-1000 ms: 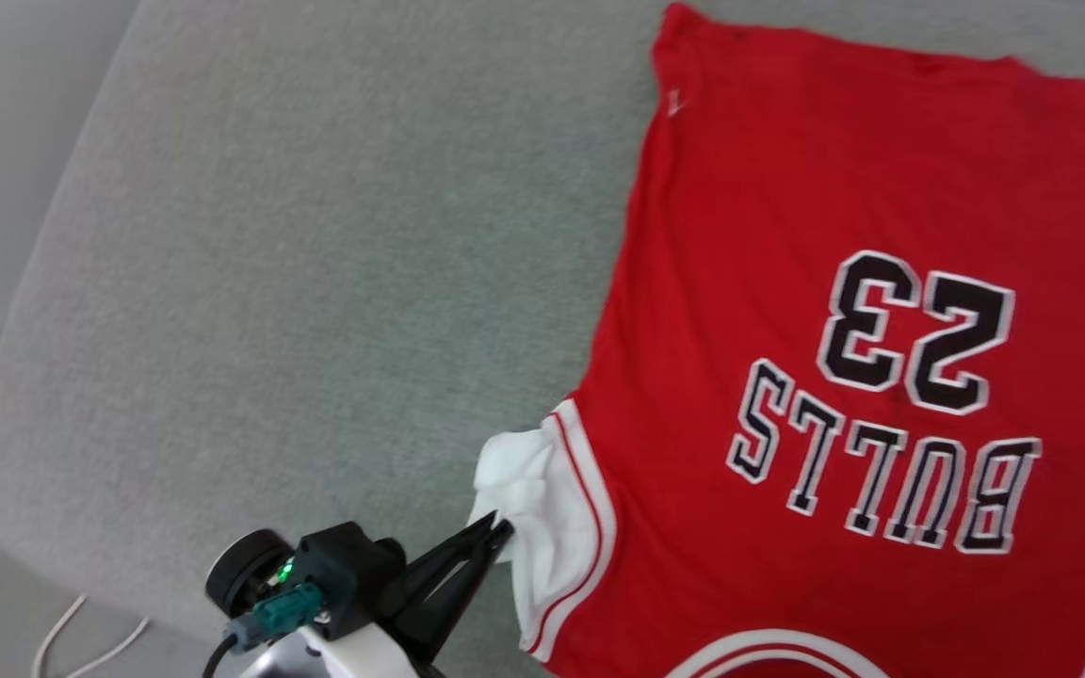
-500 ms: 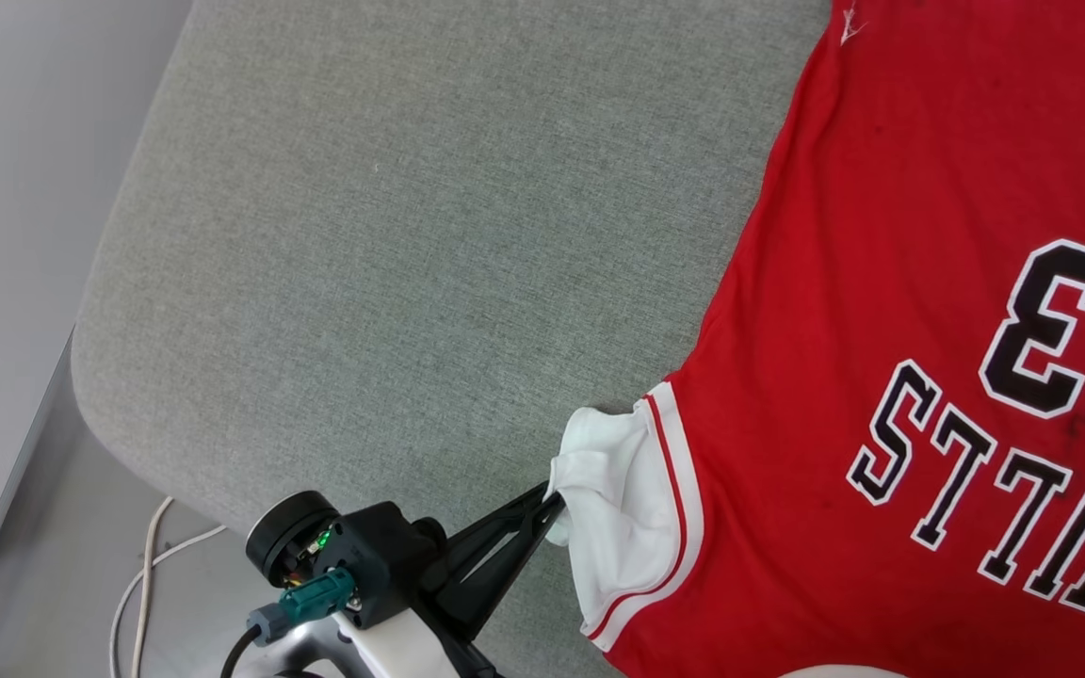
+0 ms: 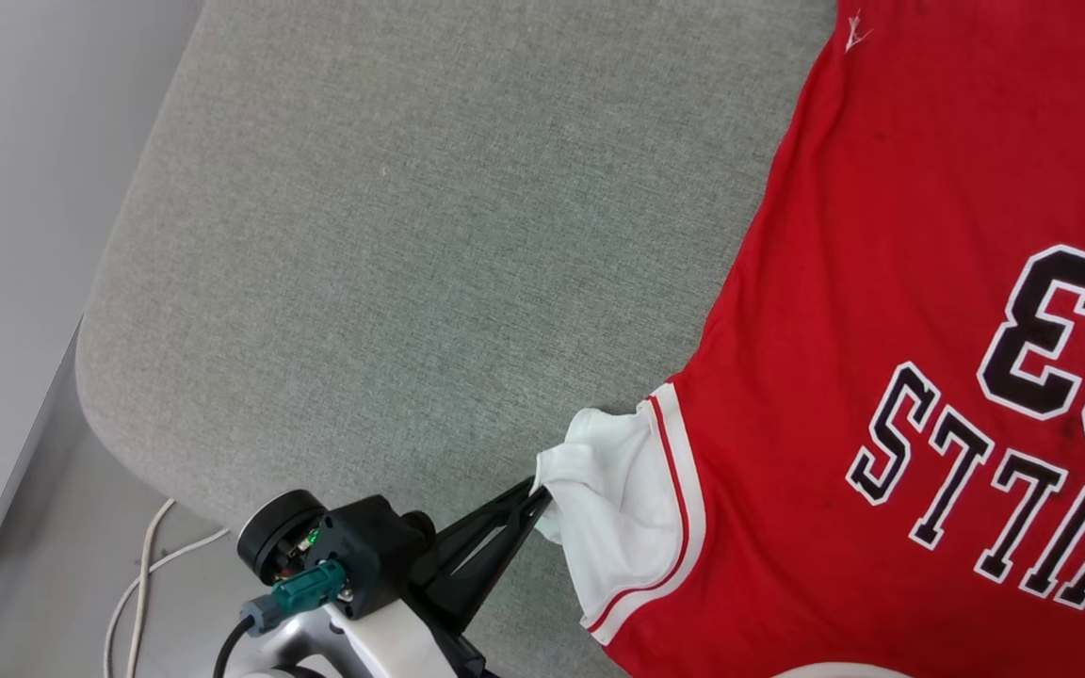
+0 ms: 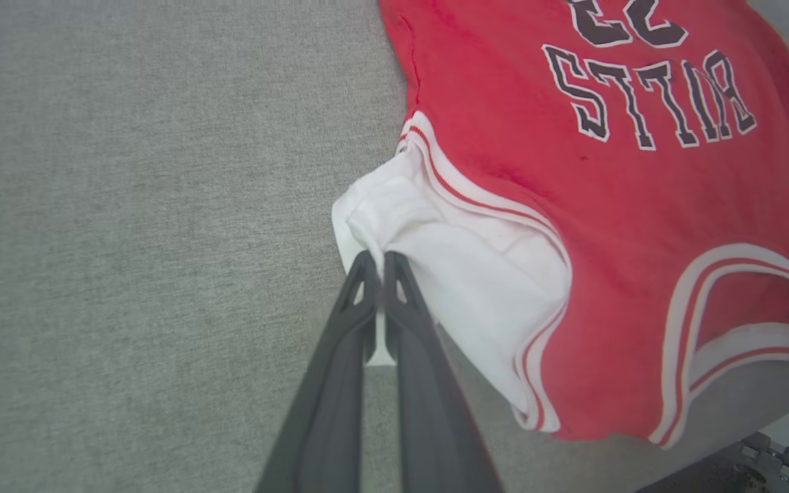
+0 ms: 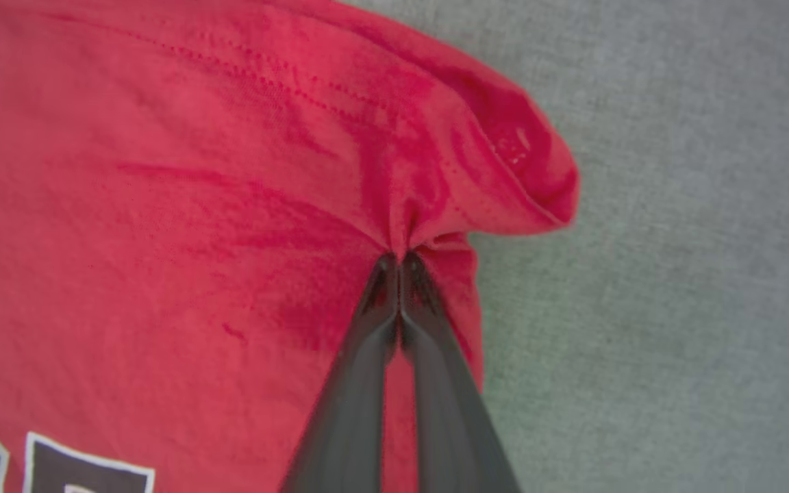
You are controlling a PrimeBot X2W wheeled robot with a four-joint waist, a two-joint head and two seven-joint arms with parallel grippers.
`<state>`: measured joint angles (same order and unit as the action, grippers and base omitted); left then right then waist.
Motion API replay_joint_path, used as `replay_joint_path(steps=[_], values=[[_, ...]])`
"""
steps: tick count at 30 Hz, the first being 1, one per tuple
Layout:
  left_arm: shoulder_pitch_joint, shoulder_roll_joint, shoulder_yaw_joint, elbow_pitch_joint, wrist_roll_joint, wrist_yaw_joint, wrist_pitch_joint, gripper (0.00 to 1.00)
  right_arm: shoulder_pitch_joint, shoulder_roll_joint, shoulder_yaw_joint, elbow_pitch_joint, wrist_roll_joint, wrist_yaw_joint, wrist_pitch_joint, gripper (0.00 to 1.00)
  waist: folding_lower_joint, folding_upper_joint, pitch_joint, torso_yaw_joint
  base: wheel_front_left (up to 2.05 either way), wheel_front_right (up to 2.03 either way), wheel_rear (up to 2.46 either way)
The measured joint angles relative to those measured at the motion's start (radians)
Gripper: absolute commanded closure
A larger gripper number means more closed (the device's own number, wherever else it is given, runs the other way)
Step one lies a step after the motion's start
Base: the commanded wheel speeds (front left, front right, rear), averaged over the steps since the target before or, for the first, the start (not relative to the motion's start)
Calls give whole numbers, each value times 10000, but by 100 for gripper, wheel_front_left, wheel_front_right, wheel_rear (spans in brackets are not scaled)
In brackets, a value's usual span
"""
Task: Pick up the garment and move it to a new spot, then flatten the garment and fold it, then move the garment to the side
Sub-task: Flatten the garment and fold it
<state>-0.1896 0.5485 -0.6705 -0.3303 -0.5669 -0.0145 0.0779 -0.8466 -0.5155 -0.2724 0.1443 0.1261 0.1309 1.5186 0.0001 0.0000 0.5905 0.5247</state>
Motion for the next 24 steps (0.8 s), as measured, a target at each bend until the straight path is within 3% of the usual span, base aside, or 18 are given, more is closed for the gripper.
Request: replay_joint_path(steps=[11,24], values=[[238,270,349,167,-259,334,-19,100,1686,368,238,242,416,0,-663,100,-1,0,-1094,-714,0,0,0],[1490,713,930,744,-953,926,-295,100,4832,537,867,-249,2215,0,-1484,100,-3,0,-2915,-2427,0,0,0]])
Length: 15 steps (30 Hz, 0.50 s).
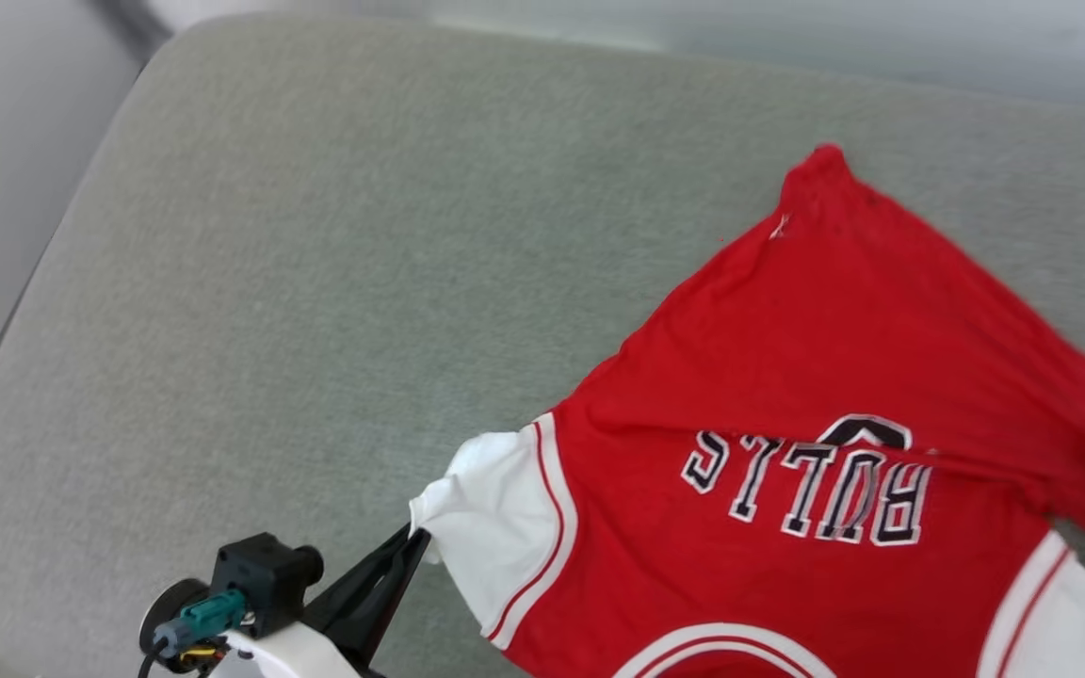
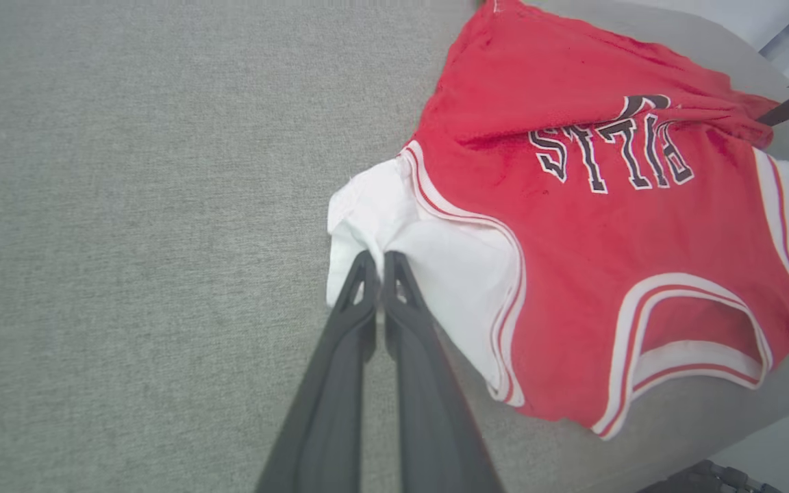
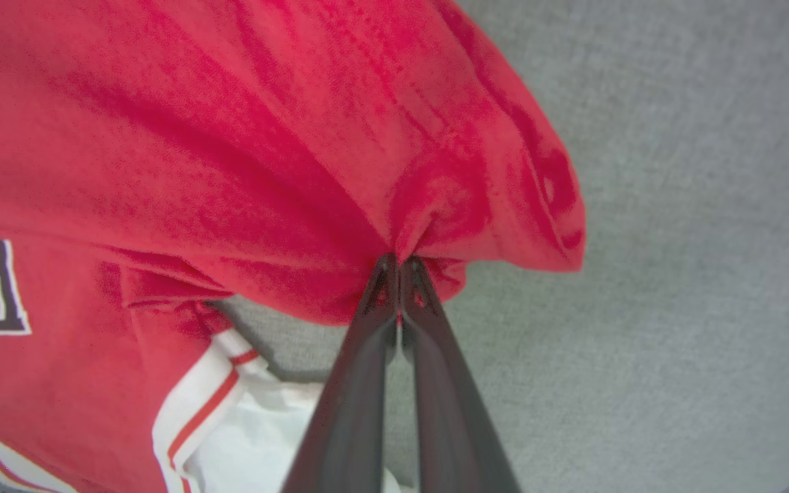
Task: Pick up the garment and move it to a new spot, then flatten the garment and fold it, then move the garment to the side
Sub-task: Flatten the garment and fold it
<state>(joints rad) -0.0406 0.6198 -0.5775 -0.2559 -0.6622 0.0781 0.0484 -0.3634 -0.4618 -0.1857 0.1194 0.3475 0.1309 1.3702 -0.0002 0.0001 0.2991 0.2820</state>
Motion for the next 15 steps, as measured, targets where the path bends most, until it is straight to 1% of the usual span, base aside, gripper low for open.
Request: replay_joint_path(steps=[8,15], values=[[532,-19,257,307,-339,282,-314,100,2255,194,-426,-991,1007,0,-428,100,0,0,-1120,-914,0,0,0],[932,-100,364,441,-545,489,-579,100,3862,433,-755,-2136,1406,0,-585,100,0,0,-1852,-1537,0,0,0]])
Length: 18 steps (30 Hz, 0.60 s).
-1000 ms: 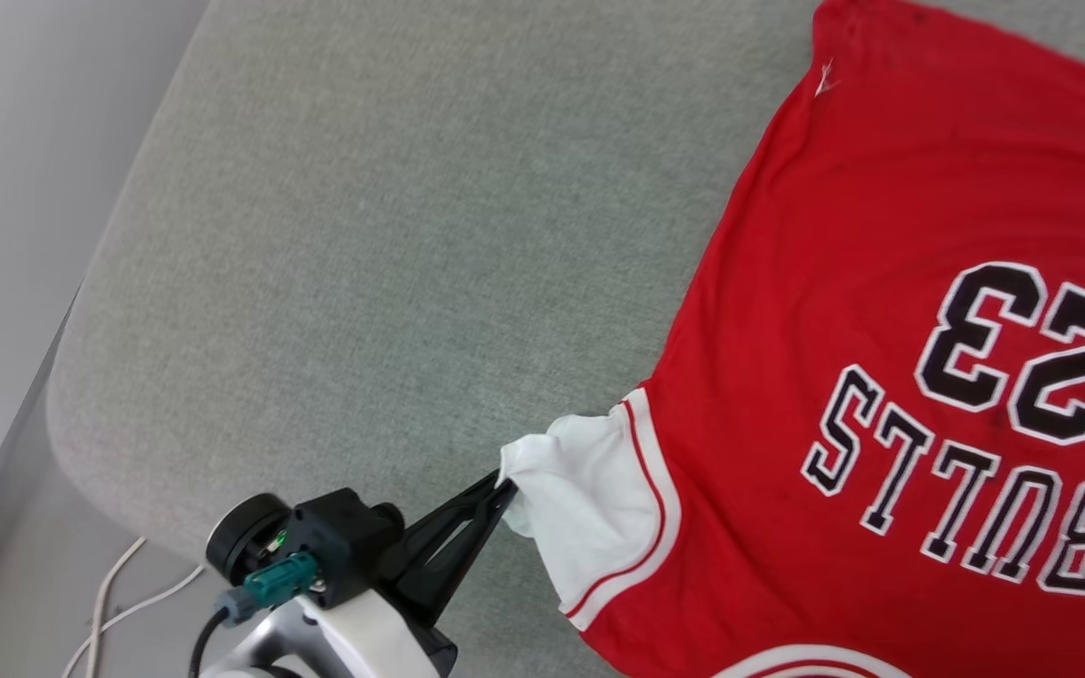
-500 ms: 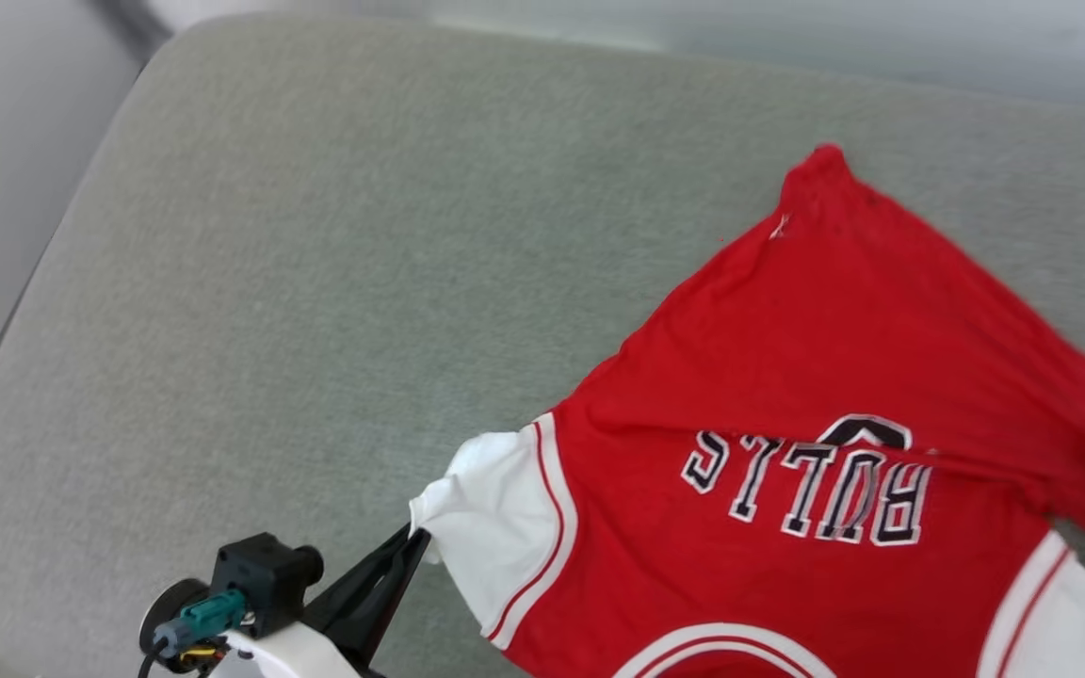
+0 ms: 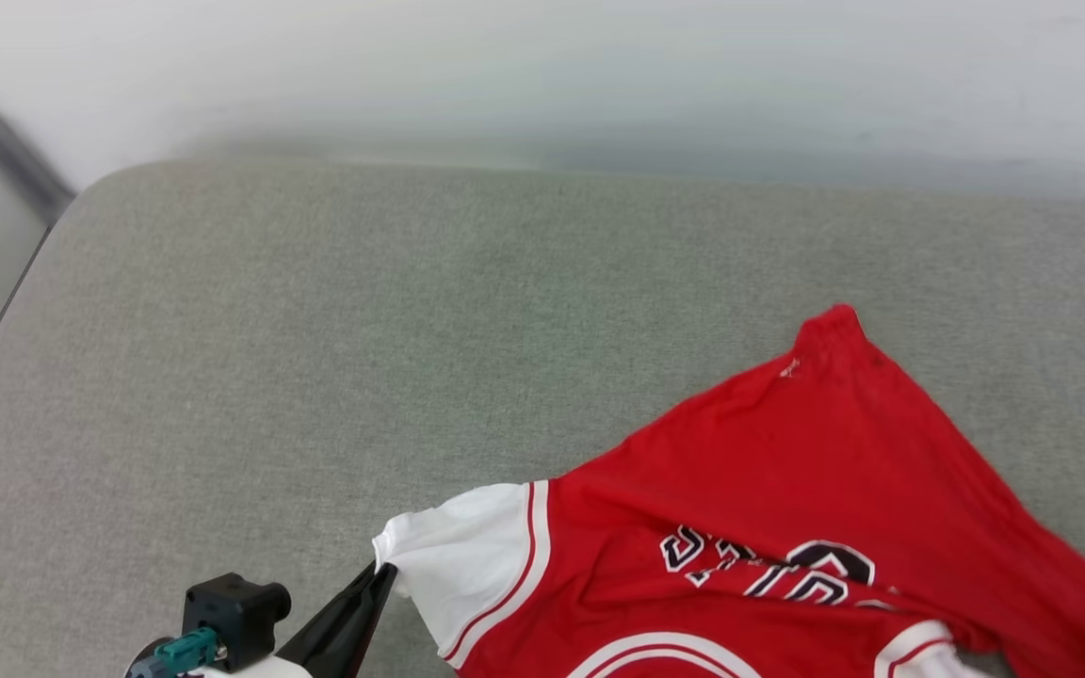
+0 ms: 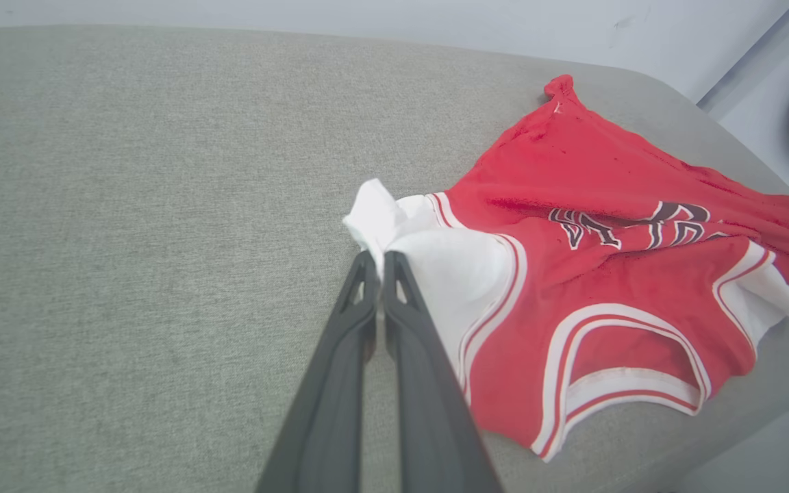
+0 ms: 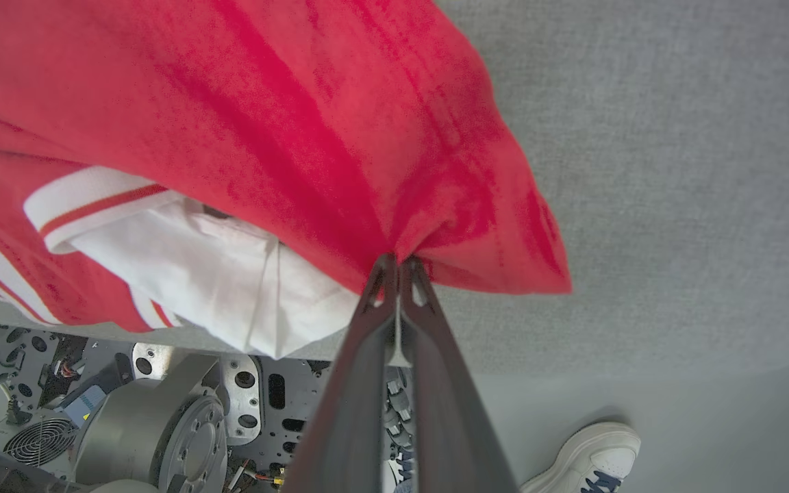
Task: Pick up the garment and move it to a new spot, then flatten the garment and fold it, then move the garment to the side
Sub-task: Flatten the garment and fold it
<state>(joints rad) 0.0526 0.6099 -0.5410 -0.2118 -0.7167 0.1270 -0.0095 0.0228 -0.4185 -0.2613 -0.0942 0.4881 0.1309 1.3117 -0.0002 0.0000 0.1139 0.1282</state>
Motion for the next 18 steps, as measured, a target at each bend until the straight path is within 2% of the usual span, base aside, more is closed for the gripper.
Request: replay_joint_path(steps=[8,13,14,15,18], values=[[179,-336,40,81,-100,228,-309,100,1637,671,-130,-464,56,0,-326,100,1,0,-528,-267,0,0,0],[172,-481,2,50,-123,245,-334,100,1857,723,56,-341,132,0,-642,100,1,0,-541,-236,0,0,0],[153,-485,-10,33,-115,245,-334,100,1856,667,140,-339,136,0,-769,63,1,0,-512,-233,0,0,0],[133,-491,-21,23,-96,249,-334,100,1844,600,190,-326,138,0,-903,0,1,0,-485,-229,0,0,0],[52,-514,-46,-29,-77,261,-336,100,1791,372,360,-272,251,0,-1085,0,1,0,-417,-192,0,0,0]])
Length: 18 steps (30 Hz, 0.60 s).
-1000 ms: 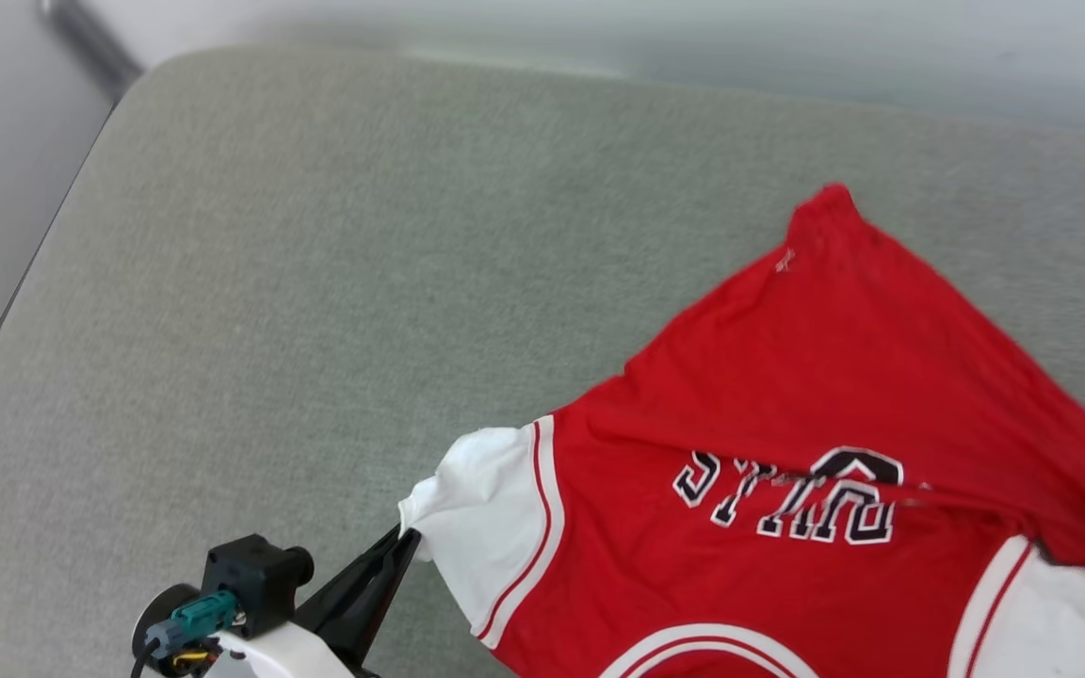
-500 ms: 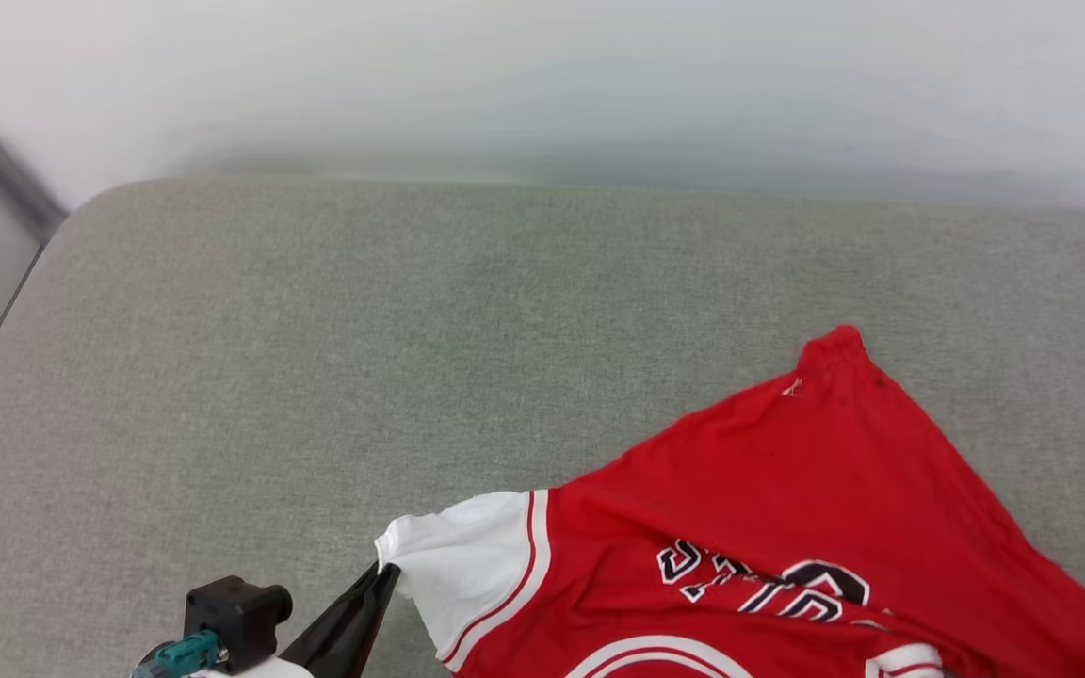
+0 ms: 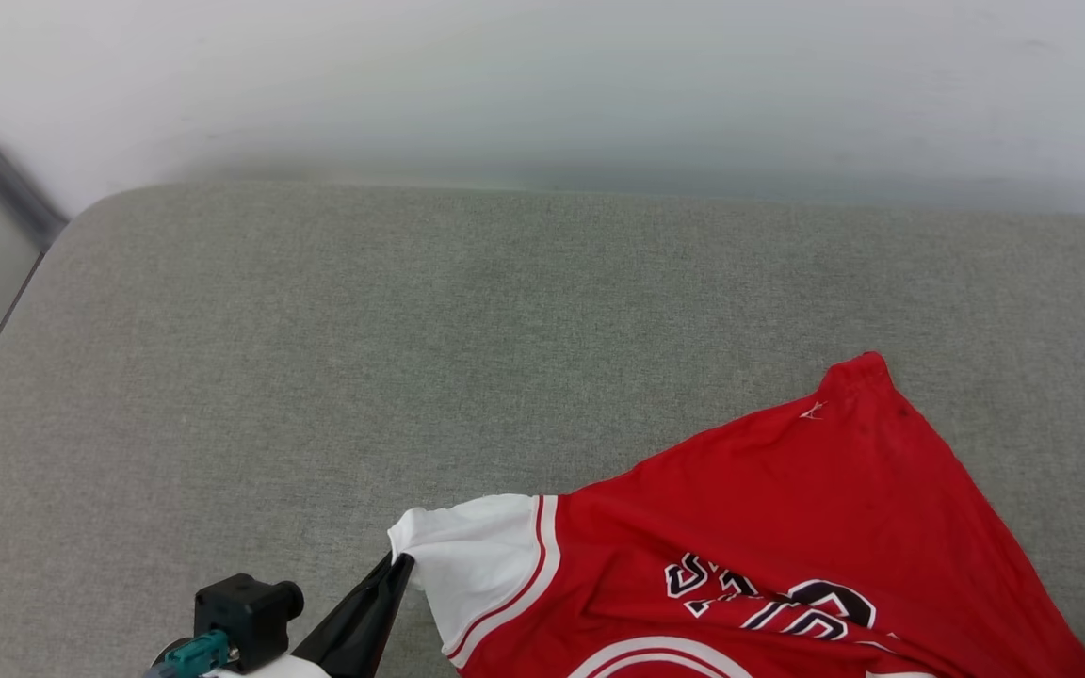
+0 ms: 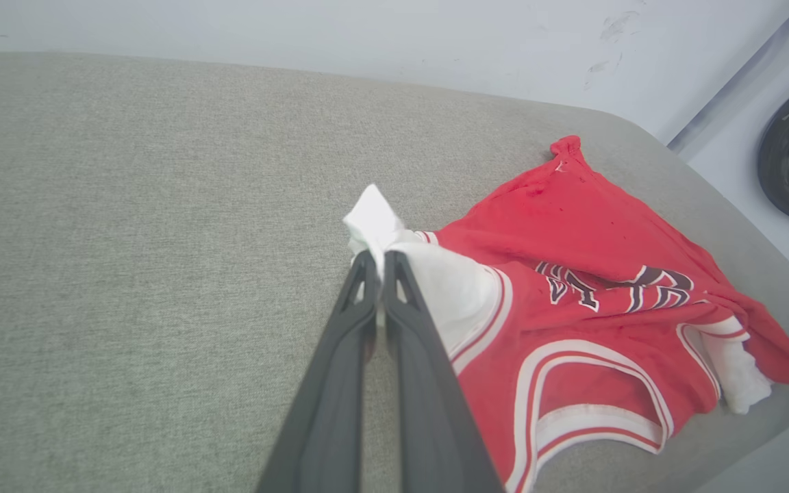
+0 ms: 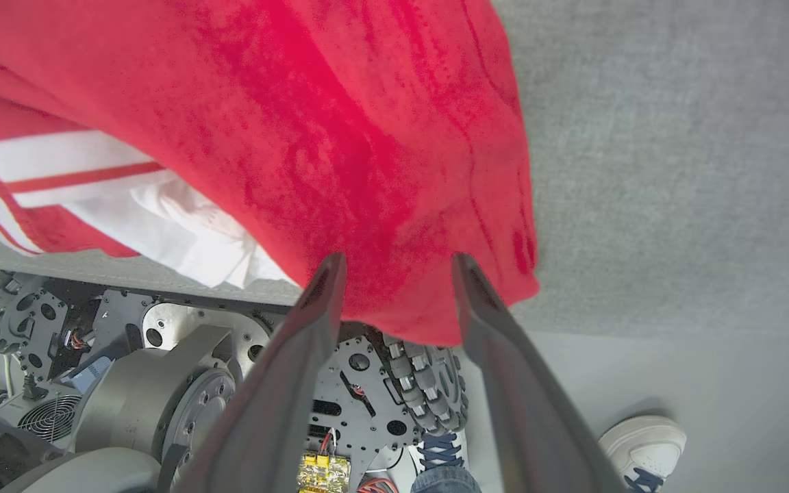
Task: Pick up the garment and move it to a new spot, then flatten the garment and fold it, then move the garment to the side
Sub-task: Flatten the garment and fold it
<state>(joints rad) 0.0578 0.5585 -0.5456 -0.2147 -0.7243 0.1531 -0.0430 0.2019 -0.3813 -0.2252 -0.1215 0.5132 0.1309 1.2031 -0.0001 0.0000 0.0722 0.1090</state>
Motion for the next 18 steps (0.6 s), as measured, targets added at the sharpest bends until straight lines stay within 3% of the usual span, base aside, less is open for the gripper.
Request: replay_joint_path(steps=[10,18], values=[[-518,-19,-157,-449,366,-38,0,100,-2338,-617,593,-1045,650,0,-46,0,1,0,777,352,0,0,0],[-1337,-343,-514,-723,656,-318,59,100,-4812,-756,1317,-311,-151,0,384,0,3,0,1833,1081,0,0,0]])
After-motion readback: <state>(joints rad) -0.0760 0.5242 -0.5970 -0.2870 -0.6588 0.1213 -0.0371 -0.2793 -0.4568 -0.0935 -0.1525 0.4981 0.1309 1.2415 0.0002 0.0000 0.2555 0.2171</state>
